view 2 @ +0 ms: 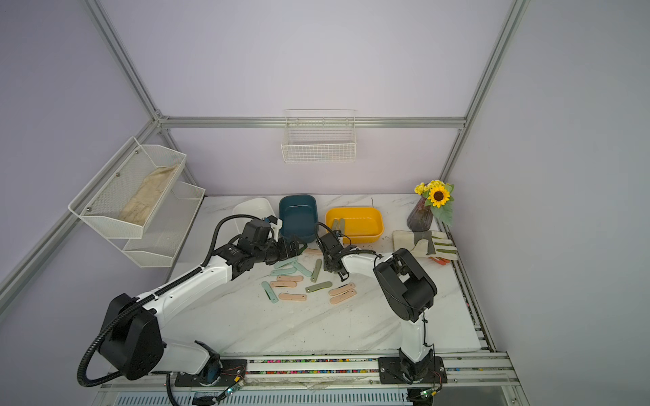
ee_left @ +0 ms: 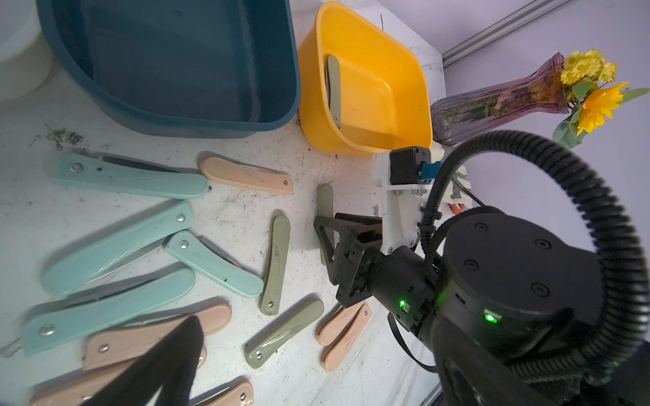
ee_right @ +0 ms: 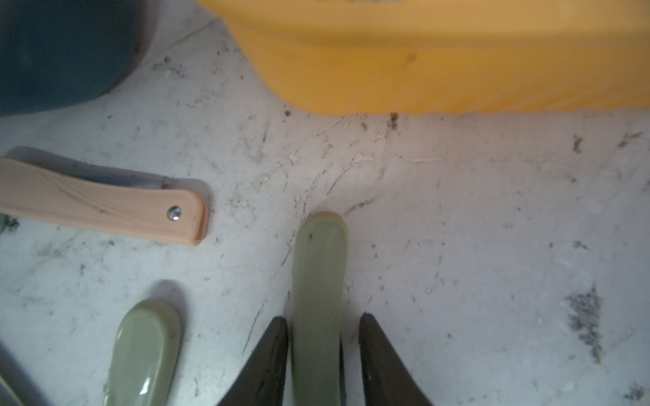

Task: Place the fruit knives into the storage box by color
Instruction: Pick up the fruit knife from the center of the board, then place the fruit knife in the storage box.

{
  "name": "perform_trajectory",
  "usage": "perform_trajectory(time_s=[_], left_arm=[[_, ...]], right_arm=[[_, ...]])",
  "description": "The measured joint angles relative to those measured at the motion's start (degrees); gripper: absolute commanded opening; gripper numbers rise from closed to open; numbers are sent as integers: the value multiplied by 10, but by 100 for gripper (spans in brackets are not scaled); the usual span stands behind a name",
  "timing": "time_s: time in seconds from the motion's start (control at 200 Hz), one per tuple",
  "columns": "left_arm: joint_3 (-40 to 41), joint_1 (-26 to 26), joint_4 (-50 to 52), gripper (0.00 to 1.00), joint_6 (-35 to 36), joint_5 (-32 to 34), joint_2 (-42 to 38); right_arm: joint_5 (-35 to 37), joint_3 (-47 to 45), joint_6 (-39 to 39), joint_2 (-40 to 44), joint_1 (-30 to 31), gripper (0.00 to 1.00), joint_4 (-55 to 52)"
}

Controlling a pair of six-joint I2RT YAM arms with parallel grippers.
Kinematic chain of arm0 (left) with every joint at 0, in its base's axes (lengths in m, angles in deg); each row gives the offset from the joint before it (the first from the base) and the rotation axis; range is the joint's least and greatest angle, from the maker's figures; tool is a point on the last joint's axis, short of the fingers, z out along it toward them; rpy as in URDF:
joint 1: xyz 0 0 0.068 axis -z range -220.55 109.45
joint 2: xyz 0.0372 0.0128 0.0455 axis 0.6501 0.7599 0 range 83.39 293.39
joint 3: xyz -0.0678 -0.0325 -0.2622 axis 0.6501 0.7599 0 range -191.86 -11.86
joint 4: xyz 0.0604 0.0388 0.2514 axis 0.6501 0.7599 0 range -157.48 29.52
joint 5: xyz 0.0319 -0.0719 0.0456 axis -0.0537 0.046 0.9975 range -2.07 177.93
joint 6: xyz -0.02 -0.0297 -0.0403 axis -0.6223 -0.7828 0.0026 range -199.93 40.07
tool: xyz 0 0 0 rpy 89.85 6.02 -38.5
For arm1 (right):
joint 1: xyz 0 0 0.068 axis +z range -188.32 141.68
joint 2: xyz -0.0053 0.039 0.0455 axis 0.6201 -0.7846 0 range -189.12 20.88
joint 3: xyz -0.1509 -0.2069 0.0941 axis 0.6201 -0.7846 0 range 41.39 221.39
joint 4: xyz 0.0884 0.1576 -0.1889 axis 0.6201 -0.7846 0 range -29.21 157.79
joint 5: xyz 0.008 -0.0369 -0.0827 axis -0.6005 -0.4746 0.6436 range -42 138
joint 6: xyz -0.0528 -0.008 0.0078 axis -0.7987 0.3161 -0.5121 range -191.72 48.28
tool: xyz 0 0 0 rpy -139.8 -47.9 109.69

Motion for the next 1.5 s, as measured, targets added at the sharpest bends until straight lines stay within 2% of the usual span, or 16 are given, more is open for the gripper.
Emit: perform_trajectory(time_s=[0.365,0.81,1.145,1.496], left_arm=[[0,0,0,100,-4,0,0],[0,0,-3,100,-5,-1,0],[0,0,-4,100,-12,-4,1],[-3,0,-7,100,-20,-17,41]], right_arm=[[-8,0,0,-2,0,26,10],[-23,-17,0,14,-4,24,18],[-42,-21,0,65,-7,23,17],[-75,-8,-11,123,-15,22,6]])
